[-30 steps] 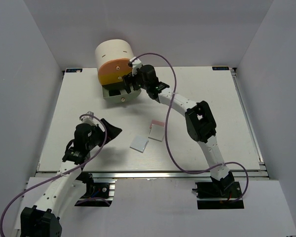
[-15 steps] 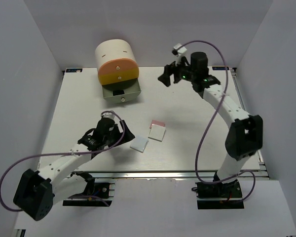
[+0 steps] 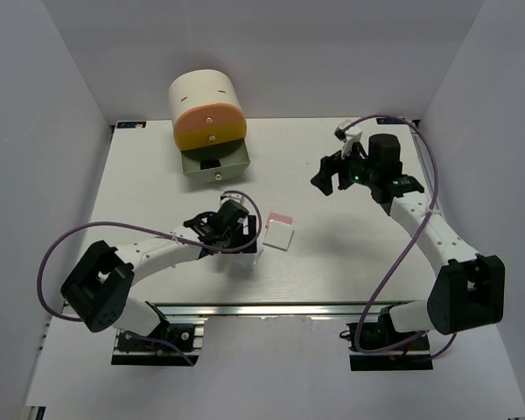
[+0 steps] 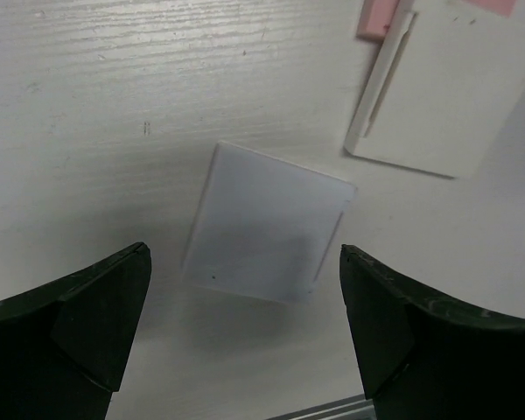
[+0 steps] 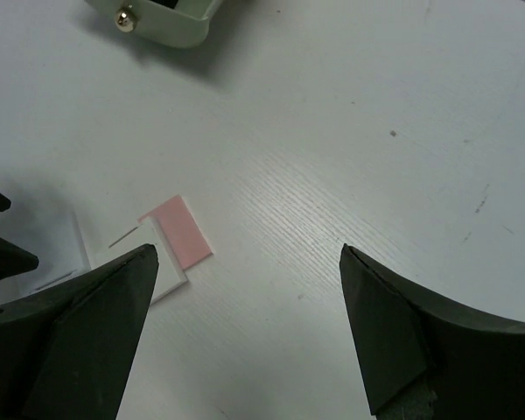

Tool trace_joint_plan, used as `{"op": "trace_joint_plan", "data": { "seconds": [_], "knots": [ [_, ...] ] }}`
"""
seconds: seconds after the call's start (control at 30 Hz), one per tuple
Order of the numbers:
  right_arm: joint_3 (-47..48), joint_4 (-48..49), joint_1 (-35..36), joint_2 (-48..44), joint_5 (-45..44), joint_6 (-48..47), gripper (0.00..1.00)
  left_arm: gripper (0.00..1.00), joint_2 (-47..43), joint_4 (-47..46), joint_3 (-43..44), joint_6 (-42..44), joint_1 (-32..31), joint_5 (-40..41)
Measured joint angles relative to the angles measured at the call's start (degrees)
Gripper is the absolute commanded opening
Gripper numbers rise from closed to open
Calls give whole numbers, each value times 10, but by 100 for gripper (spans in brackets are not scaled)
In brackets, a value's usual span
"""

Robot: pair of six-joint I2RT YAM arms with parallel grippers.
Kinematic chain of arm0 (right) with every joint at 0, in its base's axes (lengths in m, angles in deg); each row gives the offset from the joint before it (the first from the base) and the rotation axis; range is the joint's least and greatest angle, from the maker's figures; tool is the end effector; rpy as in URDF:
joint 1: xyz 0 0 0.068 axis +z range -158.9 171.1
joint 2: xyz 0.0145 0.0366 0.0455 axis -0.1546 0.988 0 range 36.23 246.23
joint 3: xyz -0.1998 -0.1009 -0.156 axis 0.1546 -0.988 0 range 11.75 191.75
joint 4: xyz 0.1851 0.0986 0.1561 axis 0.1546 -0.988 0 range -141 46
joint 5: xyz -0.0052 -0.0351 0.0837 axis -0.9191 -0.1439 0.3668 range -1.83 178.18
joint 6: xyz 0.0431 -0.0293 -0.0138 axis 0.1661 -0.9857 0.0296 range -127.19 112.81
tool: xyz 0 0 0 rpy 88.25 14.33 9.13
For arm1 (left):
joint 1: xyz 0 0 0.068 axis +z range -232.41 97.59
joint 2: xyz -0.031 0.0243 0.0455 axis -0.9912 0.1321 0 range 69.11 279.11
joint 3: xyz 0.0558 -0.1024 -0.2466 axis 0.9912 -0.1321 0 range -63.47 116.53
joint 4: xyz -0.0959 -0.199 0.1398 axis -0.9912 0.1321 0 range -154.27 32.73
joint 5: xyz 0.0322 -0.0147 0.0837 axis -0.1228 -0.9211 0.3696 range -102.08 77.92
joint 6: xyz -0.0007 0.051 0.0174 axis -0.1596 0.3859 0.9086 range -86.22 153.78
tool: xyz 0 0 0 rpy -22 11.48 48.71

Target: Organize the makeup

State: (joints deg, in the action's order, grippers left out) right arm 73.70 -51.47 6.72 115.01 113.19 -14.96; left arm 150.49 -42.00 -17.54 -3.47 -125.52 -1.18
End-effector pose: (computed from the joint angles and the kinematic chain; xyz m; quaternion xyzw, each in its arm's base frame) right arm 0.3016 0.1000 0.3153 -0.2812 0.7793 0.2178 0.5159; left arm 0.2039 -0.1817 0.1892 0.0225 0.9563 -0.1089 0.2703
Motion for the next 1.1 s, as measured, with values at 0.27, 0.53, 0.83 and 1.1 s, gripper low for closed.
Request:
{"op": "trace_joint_plan", "data": {
  "seconds": [0.27,0.53,0.83,1.1],
  "knots": [
    [-9,0,-26,-26,4,8,89,98,68,-4,33,94,-19,16],
    [-24,-1,-28,-28,7,13,89,98,99,-18,45,135,-51,-2],
    [-39,-2,-29,-40,7,14,90,97,129,-17,49,140,-70,33],
    [-40,-1,-36,-43,7,14,89,62,147,-19,67,118,-88,80]
  ]
}}
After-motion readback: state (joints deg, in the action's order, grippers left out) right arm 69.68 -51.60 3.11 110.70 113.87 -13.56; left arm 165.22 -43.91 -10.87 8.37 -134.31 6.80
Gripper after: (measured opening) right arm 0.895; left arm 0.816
